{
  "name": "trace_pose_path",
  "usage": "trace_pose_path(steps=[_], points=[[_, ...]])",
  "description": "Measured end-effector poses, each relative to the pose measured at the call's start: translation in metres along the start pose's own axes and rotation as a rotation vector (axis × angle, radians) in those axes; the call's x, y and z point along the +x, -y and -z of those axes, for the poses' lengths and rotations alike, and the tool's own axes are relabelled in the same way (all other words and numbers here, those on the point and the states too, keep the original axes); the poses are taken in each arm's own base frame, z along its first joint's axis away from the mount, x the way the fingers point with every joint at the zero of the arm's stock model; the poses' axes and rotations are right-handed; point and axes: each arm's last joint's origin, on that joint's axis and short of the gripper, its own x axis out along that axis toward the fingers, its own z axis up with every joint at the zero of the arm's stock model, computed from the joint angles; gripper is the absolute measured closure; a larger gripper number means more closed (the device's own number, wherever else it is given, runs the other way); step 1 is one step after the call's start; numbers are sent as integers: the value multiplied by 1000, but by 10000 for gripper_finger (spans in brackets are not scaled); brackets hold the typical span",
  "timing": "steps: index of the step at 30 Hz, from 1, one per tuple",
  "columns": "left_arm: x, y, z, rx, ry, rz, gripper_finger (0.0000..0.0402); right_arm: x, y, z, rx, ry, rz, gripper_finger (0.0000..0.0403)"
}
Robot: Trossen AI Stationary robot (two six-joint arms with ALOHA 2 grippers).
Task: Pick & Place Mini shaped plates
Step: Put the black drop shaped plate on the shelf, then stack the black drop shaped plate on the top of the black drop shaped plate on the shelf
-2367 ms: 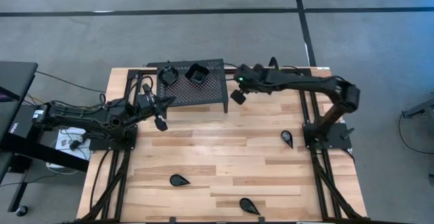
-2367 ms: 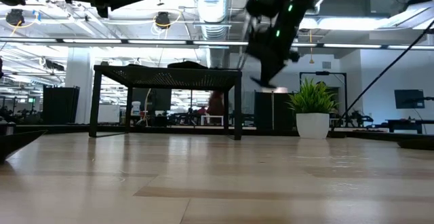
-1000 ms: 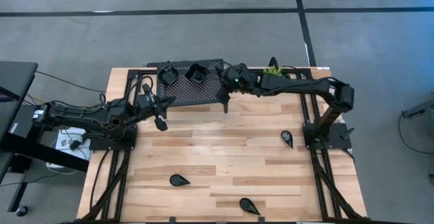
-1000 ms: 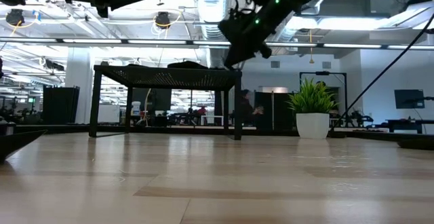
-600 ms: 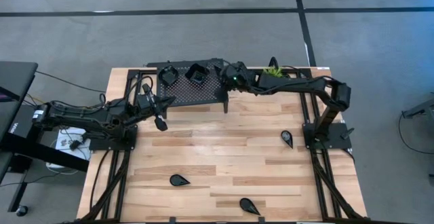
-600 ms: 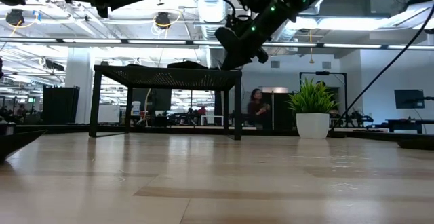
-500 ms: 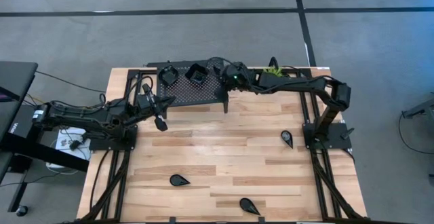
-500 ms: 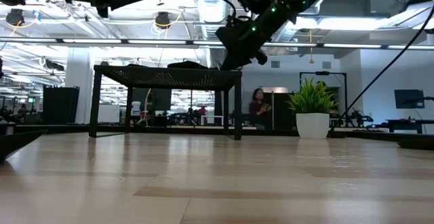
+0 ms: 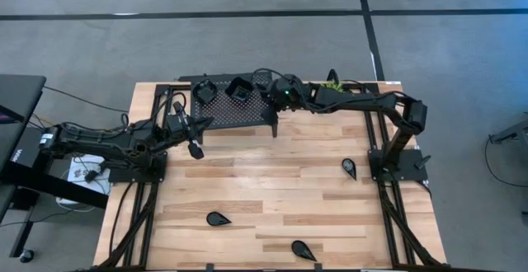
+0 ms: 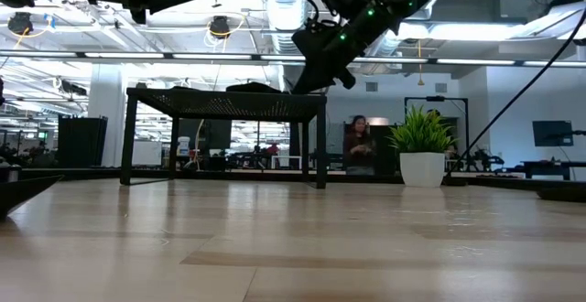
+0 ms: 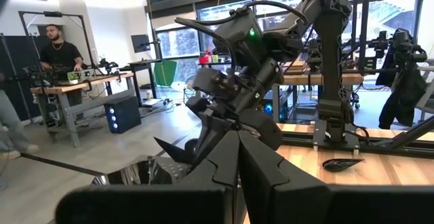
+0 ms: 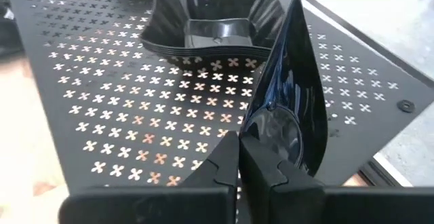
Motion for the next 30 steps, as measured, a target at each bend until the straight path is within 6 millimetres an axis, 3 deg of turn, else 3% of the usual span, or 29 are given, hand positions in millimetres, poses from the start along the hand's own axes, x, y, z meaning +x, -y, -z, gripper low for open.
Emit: trace_pose_path(steps=[4,13,21,26,30], points=[[0,0,0,0,0,0,389,0,0,1,-1,-6,-1,387],[0,0,0,0,0,0,389,0,0,0,-35,4,-2,316],[0,0,0,0,0,0,389,-1,-1,-3,-81,27,-3,301],[0,0,-1,-3,5,-1,389,-10,-8,-9,-153,27,-17,301],[0,0,-1,-3,6,-1,389,-34,-22,-24,-245,9,-51,301]])
